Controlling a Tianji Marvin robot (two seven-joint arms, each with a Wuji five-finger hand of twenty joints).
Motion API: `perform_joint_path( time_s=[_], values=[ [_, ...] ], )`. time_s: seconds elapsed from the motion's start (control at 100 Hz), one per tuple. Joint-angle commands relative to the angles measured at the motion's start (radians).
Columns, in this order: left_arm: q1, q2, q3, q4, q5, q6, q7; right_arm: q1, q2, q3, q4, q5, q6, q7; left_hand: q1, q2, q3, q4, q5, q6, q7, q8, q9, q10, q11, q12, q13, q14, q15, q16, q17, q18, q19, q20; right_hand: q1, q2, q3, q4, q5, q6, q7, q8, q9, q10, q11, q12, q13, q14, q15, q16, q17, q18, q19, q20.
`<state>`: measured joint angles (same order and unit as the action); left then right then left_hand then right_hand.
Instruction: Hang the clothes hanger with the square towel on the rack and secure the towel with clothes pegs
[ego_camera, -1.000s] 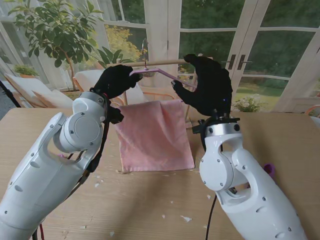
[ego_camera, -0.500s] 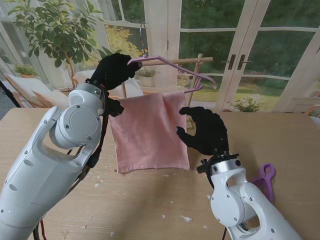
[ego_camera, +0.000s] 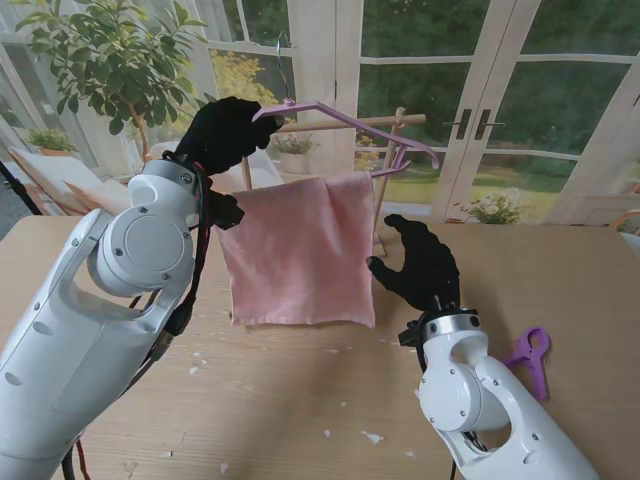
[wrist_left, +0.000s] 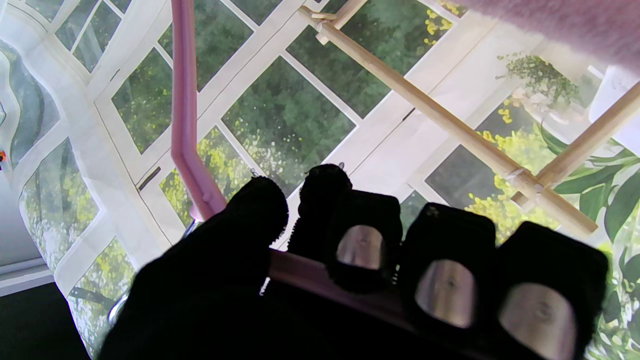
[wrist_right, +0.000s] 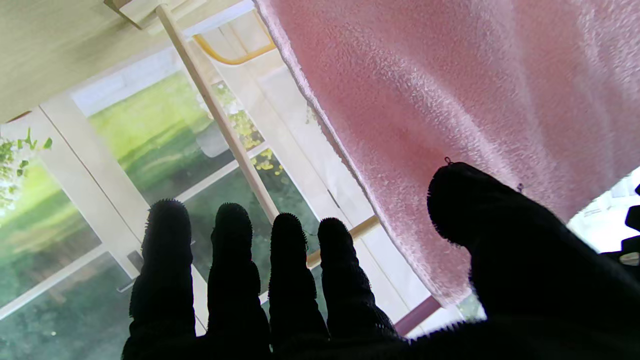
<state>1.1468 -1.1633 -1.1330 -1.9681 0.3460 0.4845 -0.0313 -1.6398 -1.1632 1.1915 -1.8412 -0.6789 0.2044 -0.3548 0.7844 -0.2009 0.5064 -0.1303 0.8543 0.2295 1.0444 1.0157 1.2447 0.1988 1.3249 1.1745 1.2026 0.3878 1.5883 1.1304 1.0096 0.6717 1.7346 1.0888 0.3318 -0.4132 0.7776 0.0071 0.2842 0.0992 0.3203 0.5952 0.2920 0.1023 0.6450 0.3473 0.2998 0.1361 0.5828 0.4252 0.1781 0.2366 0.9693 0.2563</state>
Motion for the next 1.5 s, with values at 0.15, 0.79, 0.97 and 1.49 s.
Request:
perform_joint_path(
  time_s=[0.15, 0.79, 0.97, 1.49],
  values=[
    [-0.003, 0.001, -0.002, -0.012, -0.009, -0.003, -0.028, 0.048, -0.019, -0.024, 0.034, 0.043, 0.026, 0.030, -0.022, 0.055, -0.006, 0.027, 0.036, 0.018, -0.006, 0.016, 0.041, 0.001, 0.032, 0.022, 0.048, 0.009, 0.069, -0.007, 0.045, 0.026, 0.214, -0.014, 0.006, -0.028, -0.011, -0.042, 0.013, -0.090, 0.046, 0.031, -0.007, -0.027, 0.043, -0.006, -0.015, -0.031, 0.010, 0.003, -0.012, -0.034, -0.020, 0.453],
    [0.004, -0.003, 0.017, -0.004, -0.003, 0.039, -0.020, 0.084, -0.064, -0.075, -0.010, 0.105, 0.005, -0.123, -0.025, 0.052, 0.002, 0.026, 0.043, 0.021, -0.014, 0.022, 0.047, 0.000, 0.029, 0.025, 0.055, 0.008, 0.070, -0.008, 0.045, 0.026, 0.219, -0.011, 0.222, -0.044, 0.096, -0.149, 0.512, -0.338, 0.661, 0.085, 0.658, -0.107, 0.333, 0.191, 0.484, 0.005, 0.373, 0.134, 0.270, -0.028, 0.338, 0.500],
    [0.010, 0.000, 0.019, 0.010, 0.015, 0.027, -0.024, 0.087, -0.069, -0.083, -0.062, 0.107, -0.010, -0.142, -0.027, 0.051, 0.003, 0.026, 0.045, 0.021, -0.017, 0.021, 0.048, 0.004, 0.026, 0.024, 0.055, 0.008, 0.070, -0.008, 0.045, 0.026, 0.217, -0.012, 0.229, -0.042, 0.092, -0.151, 0.528, -0.300, 0.667, 0.081, 0.708, -0.083, 0.403, 0.224, 0.556, 0.003, 0.491, 0.168, 0.343, -0.034, 0.456, 0.501],
    [0.040, 0.008, -0.048, 0.004, 0.005, -0.016, -0.030, 0.076, -0.095, 0.001, -0.078, 0.188, 0.085, -0.196, -0.042, 0.044, 0.024, 0.025, 0.054, 0.016, -0.018, 0.022, 0.053, 0.009, 0.023, 0.027, 0.055, 0.008, 0.070, -0.008, 0.044, 0.026, 0.214, -0.014, 0.248, -0.049, 0.127, -0.135, 0.506, -0.175, 0.739, 0.121, 0.718, -0.034, 0.490, 0.248, 0.596, 0.017, 0.584, 0.181, 0.380, -0.032, 0.558, 0.485]
  ],
)
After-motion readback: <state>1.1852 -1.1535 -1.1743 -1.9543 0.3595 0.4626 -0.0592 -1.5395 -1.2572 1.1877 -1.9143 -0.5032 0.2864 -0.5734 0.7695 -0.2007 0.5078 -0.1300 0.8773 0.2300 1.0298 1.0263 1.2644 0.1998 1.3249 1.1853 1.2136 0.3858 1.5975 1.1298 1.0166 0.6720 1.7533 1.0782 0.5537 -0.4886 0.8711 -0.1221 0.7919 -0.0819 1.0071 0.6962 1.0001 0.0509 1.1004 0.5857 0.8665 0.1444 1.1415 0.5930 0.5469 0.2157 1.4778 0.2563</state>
